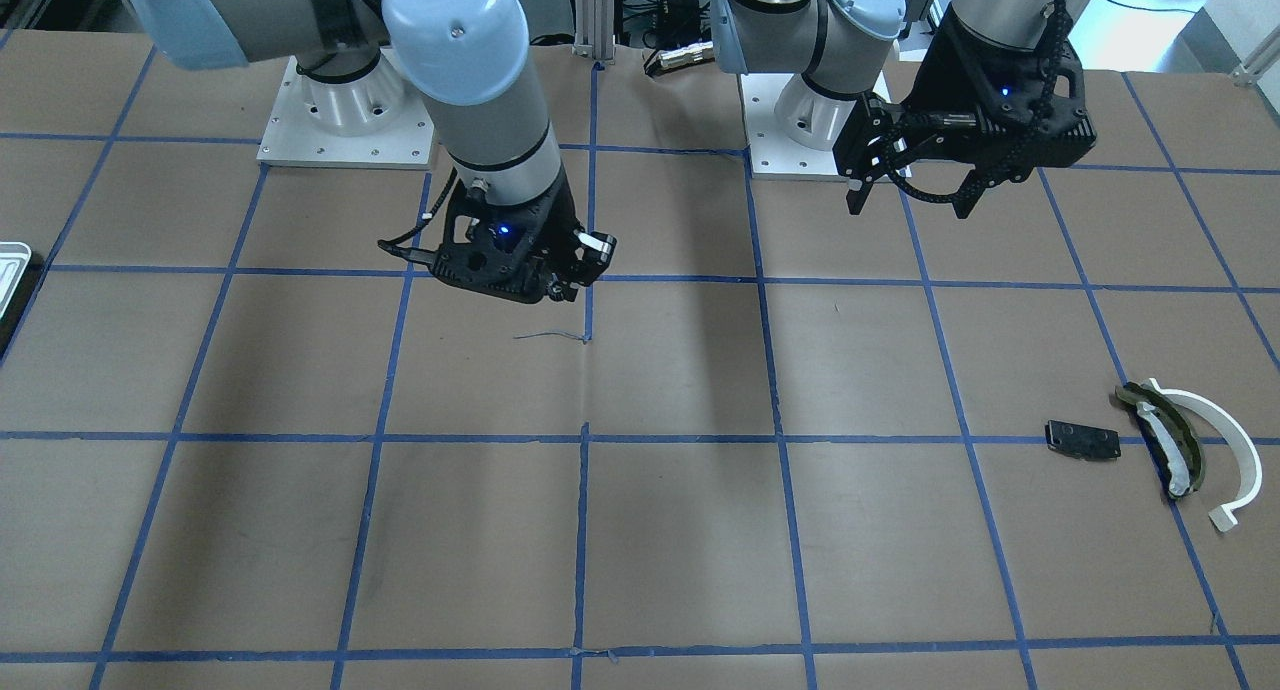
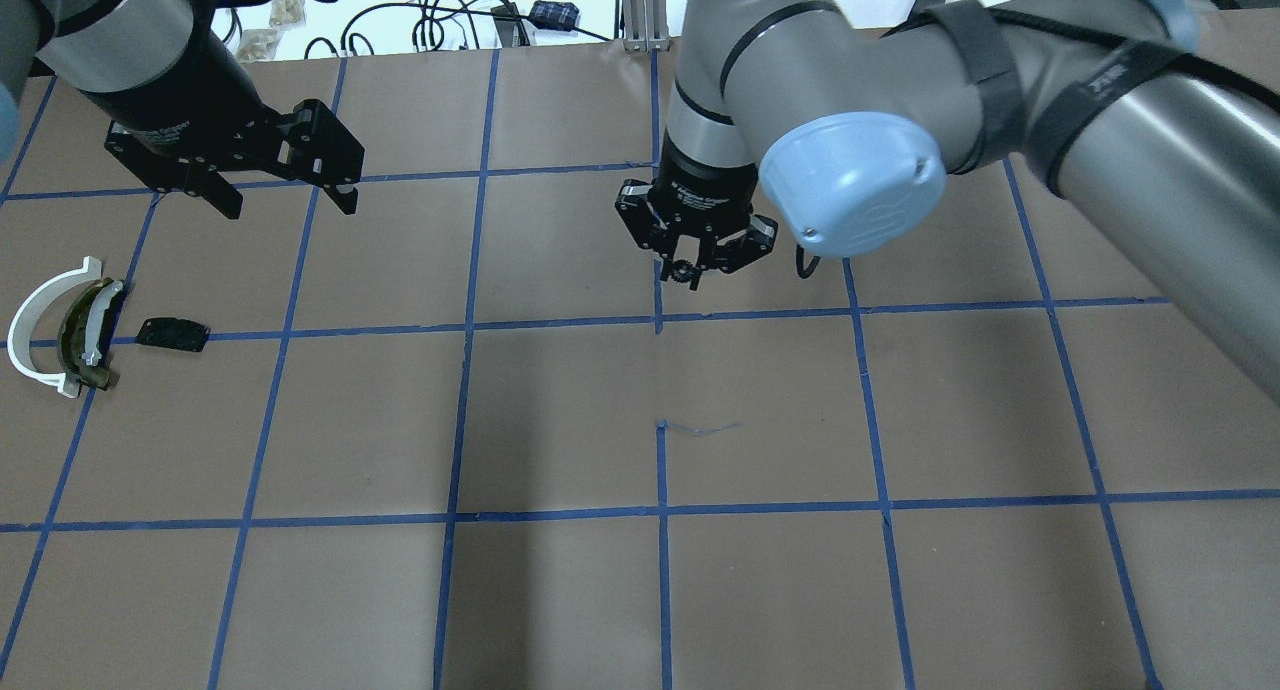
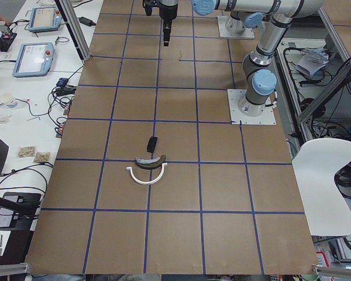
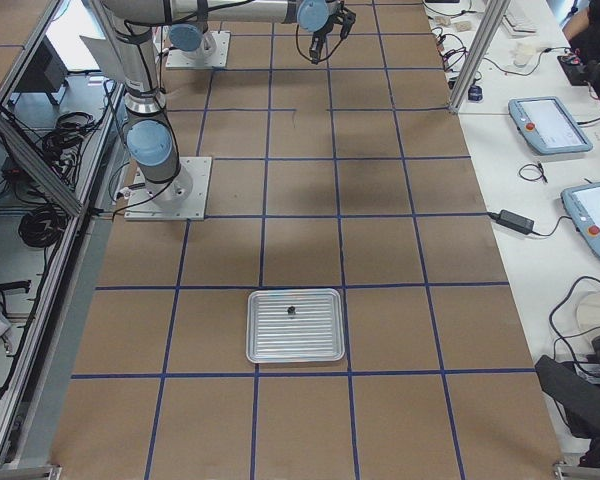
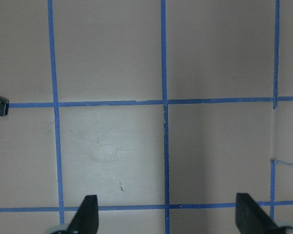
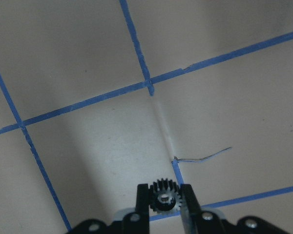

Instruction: Place bearing gear from tray to pile

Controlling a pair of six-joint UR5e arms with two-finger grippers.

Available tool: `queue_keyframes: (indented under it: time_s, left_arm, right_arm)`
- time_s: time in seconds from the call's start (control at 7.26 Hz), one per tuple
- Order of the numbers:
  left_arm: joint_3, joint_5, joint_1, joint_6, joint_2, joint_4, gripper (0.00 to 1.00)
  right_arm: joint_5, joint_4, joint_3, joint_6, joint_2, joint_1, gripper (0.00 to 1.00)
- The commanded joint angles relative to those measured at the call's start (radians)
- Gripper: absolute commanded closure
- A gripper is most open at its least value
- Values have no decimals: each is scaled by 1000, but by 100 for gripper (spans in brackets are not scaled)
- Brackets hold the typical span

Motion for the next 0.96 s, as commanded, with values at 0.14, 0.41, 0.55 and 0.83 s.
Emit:
queue_keyframes:
  time_s: [0.14, 0.41, 0.55, 0.83]
  left_arm:
    - [0, 0, 0, 0, -1, 0, 0]
    - [0, 0, 0, 0, -1, 0, 0]
    - [0, 0, 0, 0, -1, 0, 0]
    - [-31, -5, -18, -5, -18, 3, 0]
  right_arm:
    - [-10, -59, -26, -1, 24, 15, 0]
    - [-160, 12, -121, -121, 6, -54, 0]
    - [-180, 104, -176, -201, -8, -113, 0]
    - [-312, 267, -215, -649, -61, -300, 0]
